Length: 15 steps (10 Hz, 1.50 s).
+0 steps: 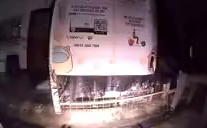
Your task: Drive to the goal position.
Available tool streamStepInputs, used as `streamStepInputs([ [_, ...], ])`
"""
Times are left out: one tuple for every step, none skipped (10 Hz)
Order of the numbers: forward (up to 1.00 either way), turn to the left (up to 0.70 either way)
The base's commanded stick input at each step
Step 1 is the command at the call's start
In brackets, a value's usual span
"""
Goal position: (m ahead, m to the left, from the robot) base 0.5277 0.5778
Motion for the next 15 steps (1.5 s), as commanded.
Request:
streamStepInputs([
  [0.0,-0.45],
  [0.0,-0.45],
  [0.0,-0.45],
  [0.0,-0.45],
  [0.0,-0.45],
  [0.0,-0.45],
  [0.0,-0.45],
  [0.0,-0.45],
  [0.0,-0.45],
  [0.0,-0.45],
  [0.0,-0.45],
  [0.0,-0.45],
  [0.0,-0.45],
  [0.0,-0.45],
  [0.0,-0.45],
])
